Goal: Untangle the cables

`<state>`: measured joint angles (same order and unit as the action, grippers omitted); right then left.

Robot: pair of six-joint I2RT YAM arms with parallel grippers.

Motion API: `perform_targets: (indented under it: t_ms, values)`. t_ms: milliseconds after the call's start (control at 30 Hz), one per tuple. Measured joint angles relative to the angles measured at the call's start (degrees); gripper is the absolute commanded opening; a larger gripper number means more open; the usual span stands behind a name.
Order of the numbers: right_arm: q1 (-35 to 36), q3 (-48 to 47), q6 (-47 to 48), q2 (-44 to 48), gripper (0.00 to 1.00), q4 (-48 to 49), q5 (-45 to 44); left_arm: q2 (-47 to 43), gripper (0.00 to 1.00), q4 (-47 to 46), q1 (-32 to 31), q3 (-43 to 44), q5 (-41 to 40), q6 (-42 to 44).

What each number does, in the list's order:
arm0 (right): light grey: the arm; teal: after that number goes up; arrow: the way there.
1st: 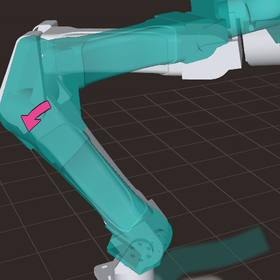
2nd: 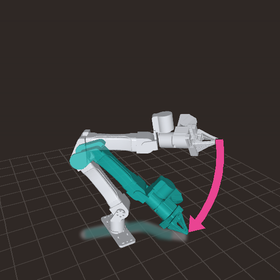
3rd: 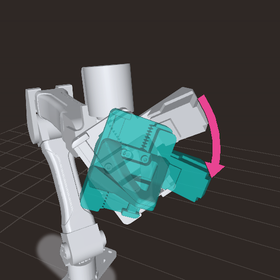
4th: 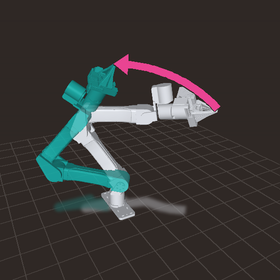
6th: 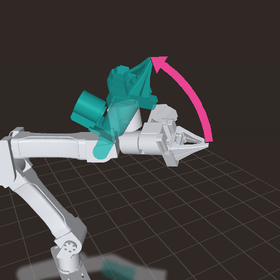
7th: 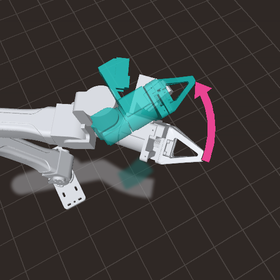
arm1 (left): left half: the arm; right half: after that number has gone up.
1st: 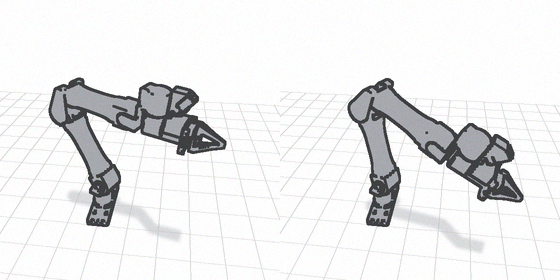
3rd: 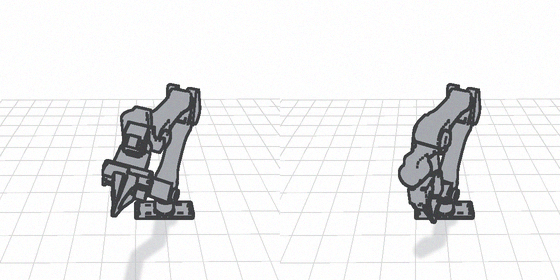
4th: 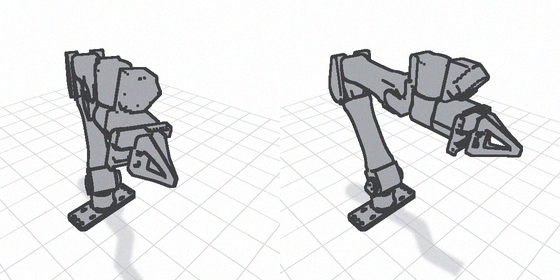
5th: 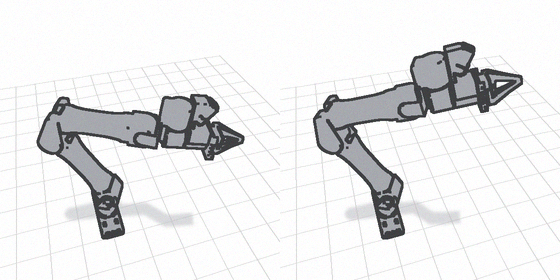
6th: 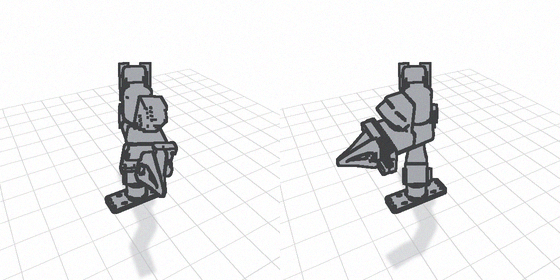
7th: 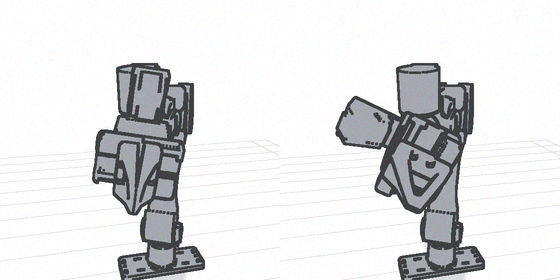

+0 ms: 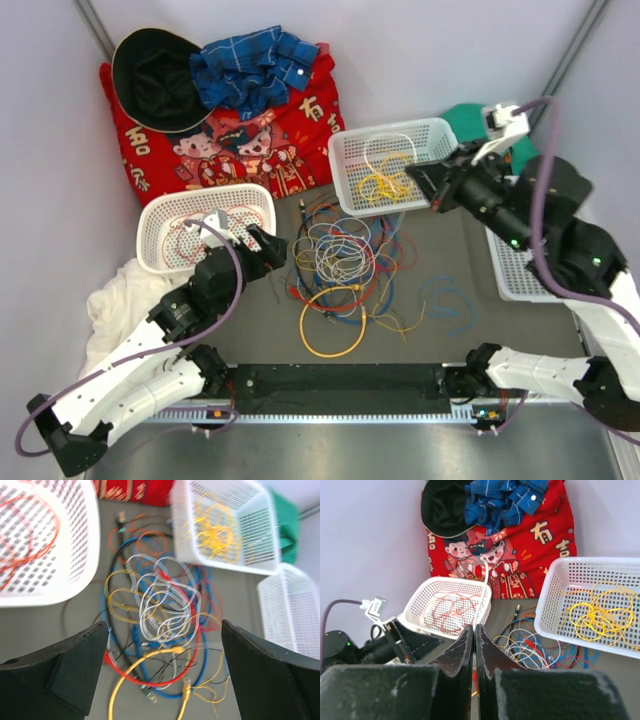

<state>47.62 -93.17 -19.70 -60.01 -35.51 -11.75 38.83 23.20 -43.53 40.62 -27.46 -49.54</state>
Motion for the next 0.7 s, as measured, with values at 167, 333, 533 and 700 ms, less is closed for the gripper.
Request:
perform_targets:
  t_ms: [167,333,533,700]
  values:
    - [0.0,-5.7,-0.15,0.83,0.0,-5.4,0.02,-1.75,0.99,-11.67,-0.02,-2.27,2.47,4.5]
    - [0.0,-7.17,-0.98,0.5,0.0,-9.31,0.52,-2.01,0.99,-28.02,-0.02,-6.56,9.81,8.41]
    - [0.0,-8.2,-2.78,-0.48,0.0,-11.32,2.49,5.33,0.99,-49.55,-0.11,-12.44,22.27,11.47]
    - [0.0,-8.22,-4.5,-0.48,0.0,-11.37,4.31,16.61,0.99,-63.34,-2.34,-12.72,31.36,16.13]
